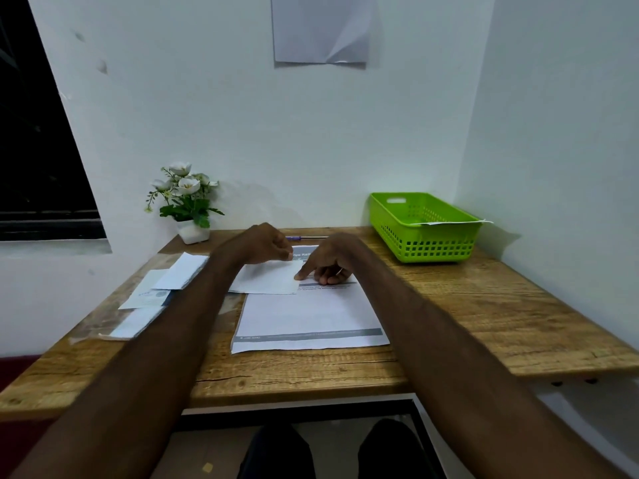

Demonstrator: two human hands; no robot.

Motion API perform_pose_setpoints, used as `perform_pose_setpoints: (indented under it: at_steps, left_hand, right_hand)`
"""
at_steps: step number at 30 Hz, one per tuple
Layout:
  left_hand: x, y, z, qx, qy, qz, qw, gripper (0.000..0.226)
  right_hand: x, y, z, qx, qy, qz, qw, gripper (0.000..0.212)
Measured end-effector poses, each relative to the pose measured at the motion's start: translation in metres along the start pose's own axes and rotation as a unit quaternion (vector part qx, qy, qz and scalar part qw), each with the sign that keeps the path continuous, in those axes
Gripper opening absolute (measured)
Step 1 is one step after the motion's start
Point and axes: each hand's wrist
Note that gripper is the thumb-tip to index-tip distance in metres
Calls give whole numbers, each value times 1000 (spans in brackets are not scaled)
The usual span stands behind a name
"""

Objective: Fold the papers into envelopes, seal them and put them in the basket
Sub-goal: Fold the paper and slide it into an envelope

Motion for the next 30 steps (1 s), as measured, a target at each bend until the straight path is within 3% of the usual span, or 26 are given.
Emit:
perform_pose_setpoints:
  at_steps: [6, 9, 15, 20, 25, 30]
  left_hand:
    - [-13, -16, -12, -86, 48, 50, 994, 33]
    - [-14, -21, -12, -113, 52, 46, 991, 34]
    - [-5, -20, -7, 14, 47, 29, 998, 41]
    - [6, -17, -4, 87, 17, -18, 996, 39]
    - [8, 0, -14, 137, -32, -71, 987, 27]
    - [8, 10, -23, 113, -21, -123, 986, 20]
  right_hand:
    - [0, -2, -2, -22, -1, -8, 1000, 37]
    - [2, -4, -3, -20, 10, -11, 1000, 37]
    - [8, -4, -6, -17, 37, -13, 999, 36]
    - [11, -11, -14, -58, 98, -65, 991, 36]
    - [22, -9, -21, -253, 188, -105, 943, 29]
    - [23, -9, -21, -266, 270, -93, 921, 25]
Point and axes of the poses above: each hand's wrist, its own x-axis away from the middle knuckle, its own y-axis out of the back of the hand, z = x × y, and after that the axes turned 4 degrees about -z, right-handed
